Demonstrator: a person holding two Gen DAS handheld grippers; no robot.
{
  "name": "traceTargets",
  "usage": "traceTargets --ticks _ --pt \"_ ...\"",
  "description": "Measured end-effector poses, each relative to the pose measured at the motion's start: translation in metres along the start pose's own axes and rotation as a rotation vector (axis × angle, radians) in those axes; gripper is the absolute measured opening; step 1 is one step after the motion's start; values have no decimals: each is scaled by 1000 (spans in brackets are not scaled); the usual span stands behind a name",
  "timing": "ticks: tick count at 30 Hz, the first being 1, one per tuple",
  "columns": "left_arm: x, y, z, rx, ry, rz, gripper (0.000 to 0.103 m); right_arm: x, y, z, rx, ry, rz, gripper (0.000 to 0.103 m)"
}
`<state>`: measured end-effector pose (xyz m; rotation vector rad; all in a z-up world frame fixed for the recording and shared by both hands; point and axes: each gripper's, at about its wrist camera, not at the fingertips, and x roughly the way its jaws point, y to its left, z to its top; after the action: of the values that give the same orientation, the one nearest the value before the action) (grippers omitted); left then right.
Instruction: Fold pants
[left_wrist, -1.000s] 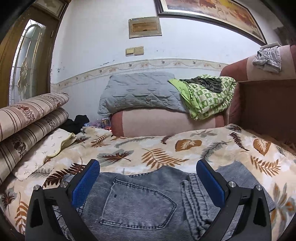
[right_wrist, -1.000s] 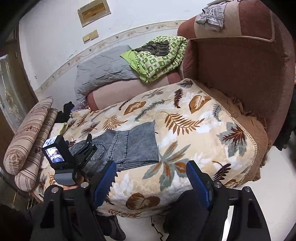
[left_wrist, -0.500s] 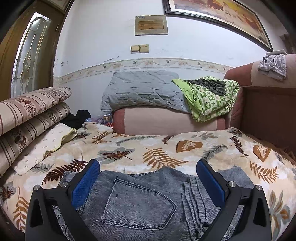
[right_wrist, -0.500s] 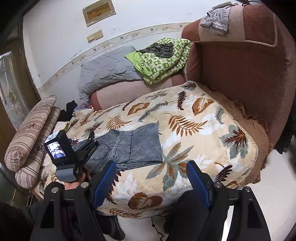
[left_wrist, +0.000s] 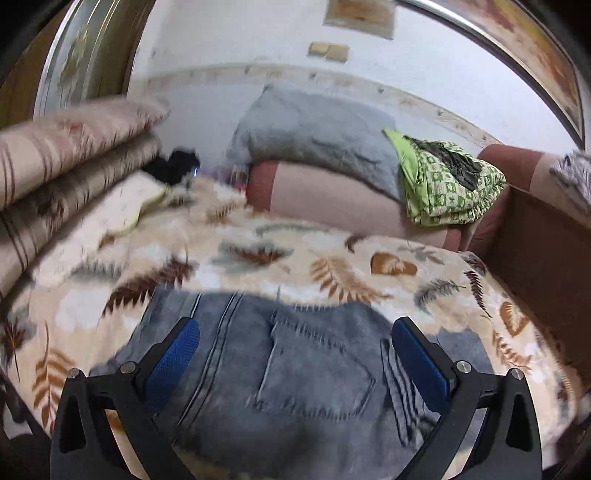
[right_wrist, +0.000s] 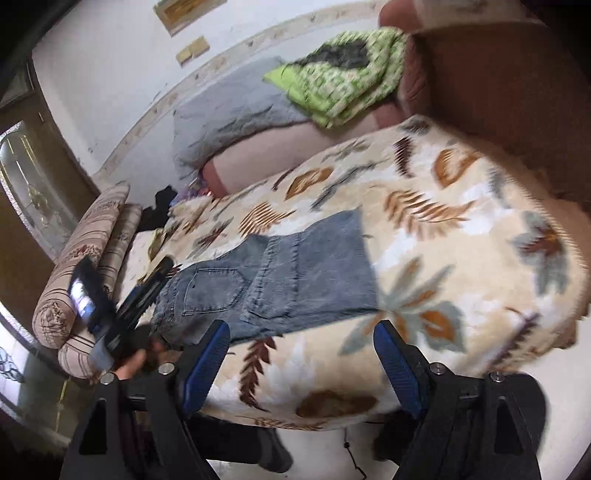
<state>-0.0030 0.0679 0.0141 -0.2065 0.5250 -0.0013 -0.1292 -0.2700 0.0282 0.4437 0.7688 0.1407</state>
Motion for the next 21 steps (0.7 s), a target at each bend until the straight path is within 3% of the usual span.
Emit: traceTargets --ticks 5,8,11,12,14,15,16,19,21 --pt "10 38 -5 -84 150 98 103 62 17 41 -14 54 67 83" --pt "25 51 -11 -99 233 153 103 107 20 54 -24 100 52 84" --pt "37 56 -18 -95 286 166 103 169 6 39 -15 251 -9 87" --pt "40 57 -19 -94 298 166 103 197 -2 25 -18 377 -56 87" --pt "45 59 -18 -90 314 164 103 197 5 20 -85 341 -75 87" --pt "46 60 -18 -92 317 166 103 194 11 23 -78 365 -80 87" --pt "47 61 -18 -95 321 166 103 190 15 28 -58 376 -59 87" --pt "53 63 -16 -96 336 174 103 171 40 50 -93 270 0 87" --pt "55 64 -16 -96 349 182 103 176 51 56 -111 252 55 91"
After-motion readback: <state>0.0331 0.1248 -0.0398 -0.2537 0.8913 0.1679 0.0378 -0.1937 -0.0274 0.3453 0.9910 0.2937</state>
